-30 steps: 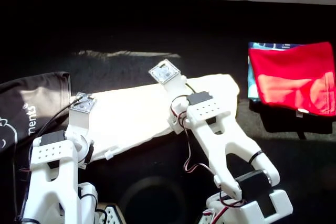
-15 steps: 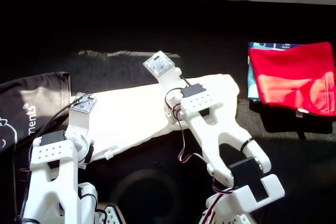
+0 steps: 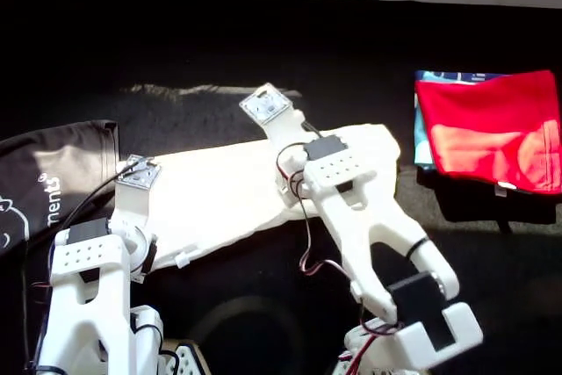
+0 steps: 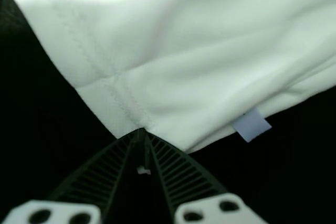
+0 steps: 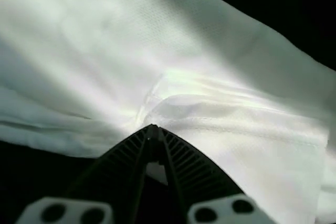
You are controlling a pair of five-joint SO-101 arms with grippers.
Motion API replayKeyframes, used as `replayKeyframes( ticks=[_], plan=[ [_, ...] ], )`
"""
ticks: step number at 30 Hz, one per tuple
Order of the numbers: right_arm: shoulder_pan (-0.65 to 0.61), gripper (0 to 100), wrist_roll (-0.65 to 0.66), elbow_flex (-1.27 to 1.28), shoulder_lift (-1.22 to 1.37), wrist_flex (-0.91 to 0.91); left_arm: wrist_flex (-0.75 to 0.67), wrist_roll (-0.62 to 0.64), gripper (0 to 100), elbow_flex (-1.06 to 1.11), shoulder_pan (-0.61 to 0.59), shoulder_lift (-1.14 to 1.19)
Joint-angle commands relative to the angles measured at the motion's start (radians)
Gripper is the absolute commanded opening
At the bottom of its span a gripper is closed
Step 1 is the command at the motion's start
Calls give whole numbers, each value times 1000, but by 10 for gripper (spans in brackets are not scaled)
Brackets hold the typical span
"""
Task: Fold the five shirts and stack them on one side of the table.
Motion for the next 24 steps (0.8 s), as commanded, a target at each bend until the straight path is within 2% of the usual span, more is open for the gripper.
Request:
replayKeyframes(
  ticks=[1, 5, 10, 14, 16, 20, 24],
  plan=[
    [28, 7, -8, -22, -214, 70, -12, -3, 9, 5, -18, -1],
    [134, 7, -3, 79, -360, 81, 25, 15, 9, -36, -21, -5],
    [323, 7, -2, 239, -484, 74, 270, 147, 9, -272, -15, -5],
    [415, 7, 18, 354, -544, 74, 407, 244, 13, -509, -19, 2],
    [444, 7, 74, 406, -570, 74, 414, 270, 56, -556, -19, 4],
    [486, 7, 117, 489, -633, 79, 407, 272, 213, -550, -18, 7],
    [515, 7, 117, 538, -702, 81, 287, 273, 281, -519, -21, 85]
  ],
)
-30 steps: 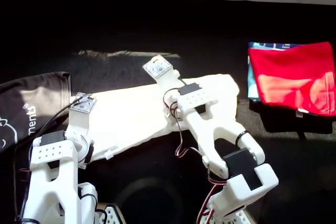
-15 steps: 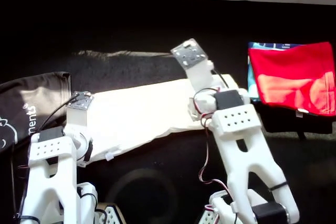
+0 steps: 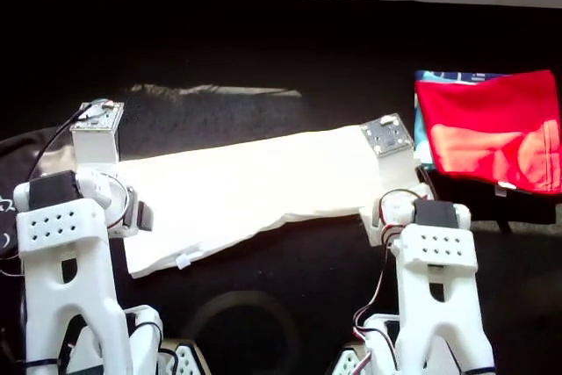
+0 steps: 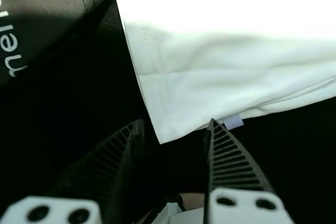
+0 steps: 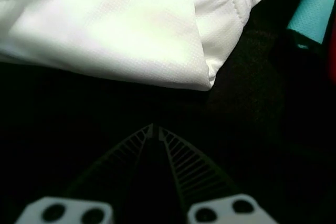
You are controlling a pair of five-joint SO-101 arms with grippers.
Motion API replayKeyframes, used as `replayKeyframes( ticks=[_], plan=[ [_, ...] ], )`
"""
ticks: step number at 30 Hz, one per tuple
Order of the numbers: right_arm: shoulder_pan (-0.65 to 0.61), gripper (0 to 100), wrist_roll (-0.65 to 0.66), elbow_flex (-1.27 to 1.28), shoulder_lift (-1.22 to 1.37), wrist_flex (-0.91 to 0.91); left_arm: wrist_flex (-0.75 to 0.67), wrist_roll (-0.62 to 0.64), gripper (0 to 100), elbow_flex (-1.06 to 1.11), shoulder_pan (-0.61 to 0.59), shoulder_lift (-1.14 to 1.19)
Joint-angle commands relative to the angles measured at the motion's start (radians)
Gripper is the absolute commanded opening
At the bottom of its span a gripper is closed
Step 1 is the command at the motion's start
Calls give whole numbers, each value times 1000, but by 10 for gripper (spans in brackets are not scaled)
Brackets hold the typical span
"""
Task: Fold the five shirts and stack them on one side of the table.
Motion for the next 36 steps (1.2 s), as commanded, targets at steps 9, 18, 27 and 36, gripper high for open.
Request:
replayKeyframes(
  ticks=[9, 18, 27, 36],
  plan=[
    [45, 7, 9, 25, -102, 36, -227, 107, 280, -58, -84, 407],
    [45, 7, 9, 30, -102, 36, -233, 172, 280, -223, -84, 668],
    [45, 7, 9, 30, -108, 38, -222, 213, 278, -314, -81, 855],
    [59, 7, 9, 8, -131, 145, -189, 209, 20, -323, -51, 866]
  ],
)
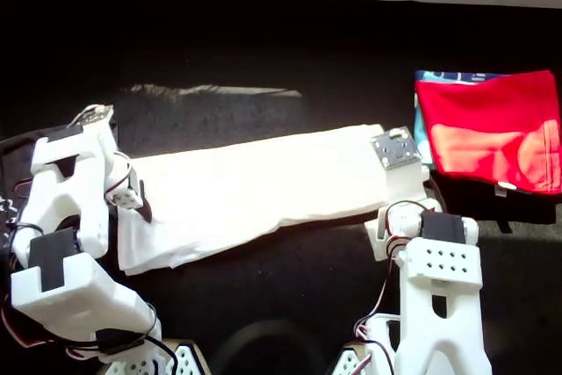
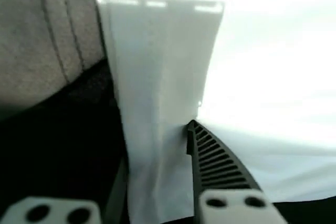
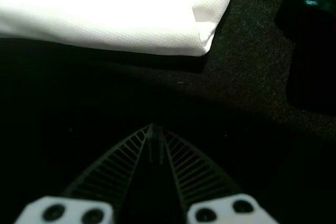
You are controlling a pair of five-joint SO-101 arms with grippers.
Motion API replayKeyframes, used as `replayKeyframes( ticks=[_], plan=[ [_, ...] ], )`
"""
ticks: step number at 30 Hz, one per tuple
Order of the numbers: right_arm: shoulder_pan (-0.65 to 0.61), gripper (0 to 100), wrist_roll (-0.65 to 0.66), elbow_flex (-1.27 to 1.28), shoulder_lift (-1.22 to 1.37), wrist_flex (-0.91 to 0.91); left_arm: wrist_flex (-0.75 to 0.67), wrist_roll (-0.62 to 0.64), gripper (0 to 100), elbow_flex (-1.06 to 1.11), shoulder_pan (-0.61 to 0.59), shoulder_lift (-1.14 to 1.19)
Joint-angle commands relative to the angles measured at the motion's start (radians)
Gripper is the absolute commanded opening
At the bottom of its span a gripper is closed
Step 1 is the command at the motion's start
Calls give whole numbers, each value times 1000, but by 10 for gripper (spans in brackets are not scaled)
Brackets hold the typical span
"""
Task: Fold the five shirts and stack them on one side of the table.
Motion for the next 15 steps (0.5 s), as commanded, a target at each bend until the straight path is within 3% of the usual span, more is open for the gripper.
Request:
replayKeyframes(
  ticks=[1, 8, 11, 15],
  plan=[
    [38, 7, 9, -24, -51, 25, 0, 0, 6, -13, -5, 7],
    [216, 7, 44, 97, -185, 21, 89, -64, 9, -70, -74, -4],
    [229, 7, 135, 229, -255, 10, 173, -103, 9, -131, -104, -4],
    [242, 7, 138, 380, -367, -61, 295, -127, 9, -196, -61, -4]
  ],
)
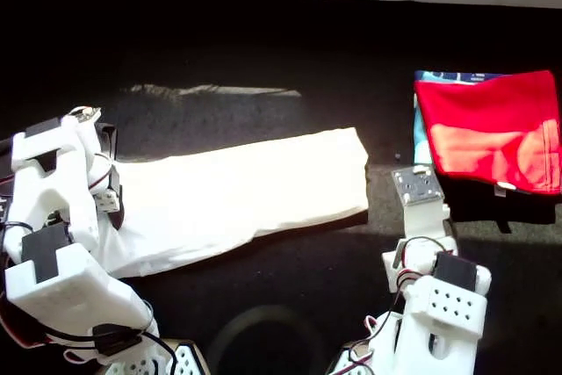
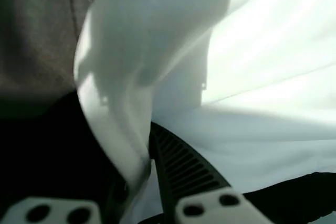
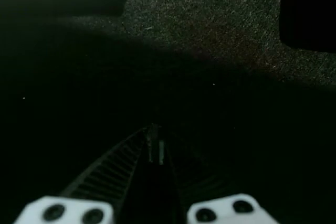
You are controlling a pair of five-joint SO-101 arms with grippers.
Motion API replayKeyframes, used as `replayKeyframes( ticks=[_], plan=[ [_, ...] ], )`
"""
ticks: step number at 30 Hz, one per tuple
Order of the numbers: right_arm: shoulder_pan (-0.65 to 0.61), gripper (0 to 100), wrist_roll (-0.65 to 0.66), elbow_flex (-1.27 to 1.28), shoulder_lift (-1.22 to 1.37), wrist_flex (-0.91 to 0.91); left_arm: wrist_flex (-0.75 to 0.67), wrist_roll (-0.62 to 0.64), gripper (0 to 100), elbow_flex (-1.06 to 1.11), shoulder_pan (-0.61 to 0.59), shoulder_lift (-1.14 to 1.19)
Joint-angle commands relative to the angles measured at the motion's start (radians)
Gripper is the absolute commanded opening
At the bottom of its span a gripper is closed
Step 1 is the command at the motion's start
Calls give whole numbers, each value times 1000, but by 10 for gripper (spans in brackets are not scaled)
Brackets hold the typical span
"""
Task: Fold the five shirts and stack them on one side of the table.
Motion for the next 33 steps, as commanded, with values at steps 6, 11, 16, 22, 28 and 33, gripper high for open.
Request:
replayKeyframes(
  ticks=[6, 11, 16, 22, 28, 33],
  plan=[
    [110, 7, 17, 292, -200, -171, 261, -23, 9, -183, 203, -104],
    [222, 7, 14, 406, -314, -246, 387, -23, 9, -297, 417, -252],
    [243, 7, -12, 463, -453, -217, 391, -18, 9, -343, 631, -337],
    [245, 7, -100, 470, -588, -134, 384, 11, 9, -407, 871, -344],
    [245, 7, -100, 470, -605, -116, 216, 26, 9, -386, 1033, -343],
    [245, 7, -100, 470, -605, -116, 38, 55, 9, -386, 1096, -294]
  ],
)
